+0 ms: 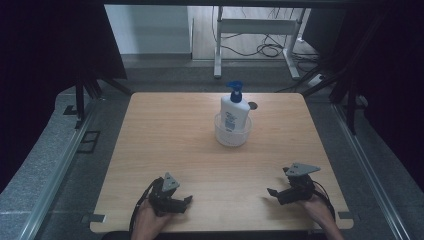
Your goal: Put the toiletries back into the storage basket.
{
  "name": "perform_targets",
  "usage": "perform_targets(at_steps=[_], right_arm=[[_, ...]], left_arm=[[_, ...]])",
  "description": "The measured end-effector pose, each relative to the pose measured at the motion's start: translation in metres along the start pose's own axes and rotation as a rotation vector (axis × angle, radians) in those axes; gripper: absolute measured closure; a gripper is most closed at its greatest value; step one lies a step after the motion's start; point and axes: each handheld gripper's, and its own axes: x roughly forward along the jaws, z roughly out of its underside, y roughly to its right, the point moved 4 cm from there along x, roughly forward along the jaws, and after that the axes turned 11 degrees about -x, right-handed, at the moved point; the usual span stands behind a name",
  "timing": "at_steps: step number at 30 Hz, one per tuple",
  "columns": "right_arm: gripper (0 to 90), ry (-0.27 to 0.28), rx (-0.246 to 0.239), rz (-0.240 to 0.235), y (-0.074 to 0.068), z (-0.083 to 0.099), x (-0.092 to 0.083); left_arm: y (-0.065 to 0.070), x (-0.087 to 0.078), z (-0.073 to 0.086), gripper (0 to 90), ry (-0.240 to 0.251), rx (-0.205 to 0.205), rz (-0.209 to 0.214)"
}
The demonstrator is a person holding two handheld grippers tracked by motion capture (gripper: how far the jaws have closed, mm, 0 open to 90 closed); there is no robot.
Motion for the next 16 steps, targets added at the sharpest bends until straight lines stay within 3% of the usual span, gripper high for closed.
perform_targets(at_steps=[8, 16], right_arm=[[0.0, -0.033, 0.008, -0.026, -0.007, 0.015, 0.011], [0.0, -0.039, 0.014, -0.028, -0.008, 0.016, 0.011]], left_arm=[[0.000, 0.000, 0.000, 12.5, 0.000, -0.001, 0.000], [0.001, 0.001, -0.001, 12.0, 0.001, -0.003, -0.001]])
